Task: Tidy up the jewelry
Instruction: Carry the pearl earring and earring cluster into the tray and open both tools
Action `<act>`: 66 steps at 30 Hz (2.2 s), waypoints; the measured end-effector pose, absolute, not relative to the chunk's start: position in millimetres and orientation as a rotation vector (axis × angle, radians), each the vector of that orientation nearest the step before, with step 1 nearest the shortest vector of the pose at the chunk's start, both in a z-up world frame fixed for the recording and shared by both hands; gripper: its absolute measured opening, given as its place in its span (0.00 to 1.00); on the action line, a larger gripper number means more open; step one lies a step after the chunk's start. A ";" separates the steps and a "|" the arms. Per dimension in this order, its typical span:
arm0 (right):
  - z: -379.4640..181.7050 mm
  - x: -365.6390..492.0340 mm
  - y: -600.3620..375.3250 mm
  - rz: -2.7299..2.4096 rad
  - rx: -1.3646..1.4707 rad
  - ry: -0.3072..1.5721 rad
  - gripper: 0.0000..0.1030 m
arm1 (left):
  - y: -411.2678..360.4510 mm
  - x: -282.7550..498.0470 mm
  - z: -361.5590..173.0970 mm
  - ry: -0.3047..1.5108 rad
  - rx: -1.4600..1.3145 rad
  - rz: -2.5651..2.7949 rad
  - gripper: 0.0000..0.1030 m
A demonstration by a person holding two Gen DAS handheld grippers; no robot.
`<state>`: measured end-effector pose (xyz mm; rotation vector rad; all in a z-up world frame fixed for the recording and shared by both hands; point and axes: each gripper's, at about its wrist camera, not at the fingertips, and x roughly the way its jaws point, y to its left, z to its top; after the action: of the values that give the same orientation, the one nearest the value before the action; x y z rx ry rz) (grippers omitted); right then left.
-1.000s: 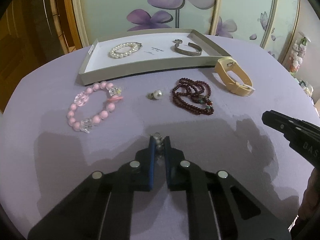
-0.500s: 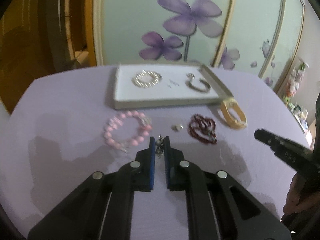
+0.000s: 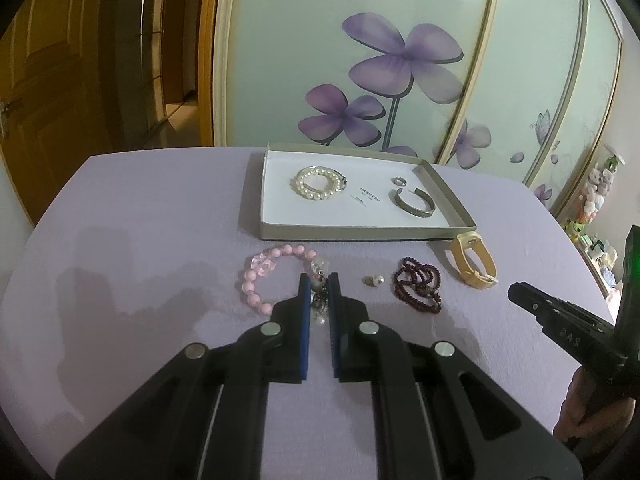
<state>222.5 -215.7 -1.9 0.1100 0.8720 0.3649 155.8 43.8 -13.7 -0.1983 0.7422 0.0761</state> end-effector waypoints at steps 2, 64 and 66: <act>-2.1 223.8 -215.0 0.368 0.108 0.873 0.13 | 43.9 156.0 -13.8 0.742 -0.199 0.078 0.08; -6.4 396.6 -187.0 0.314 0.105 0.882 0.60 | 67.2 356.7 -28.9 0.816 -0.245 -0.031 0.08; -7.9 396.1 -188.1 0.312 0.107 0.883 0.61 | 65.0 362.9 -31.7 0.827 -0.251 -0.038 0.08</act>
<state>396.1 -188.1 -7.9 0.1073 0.8828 0.3117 362.9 65.0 -31.7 -0.2514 0.8266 -0.0385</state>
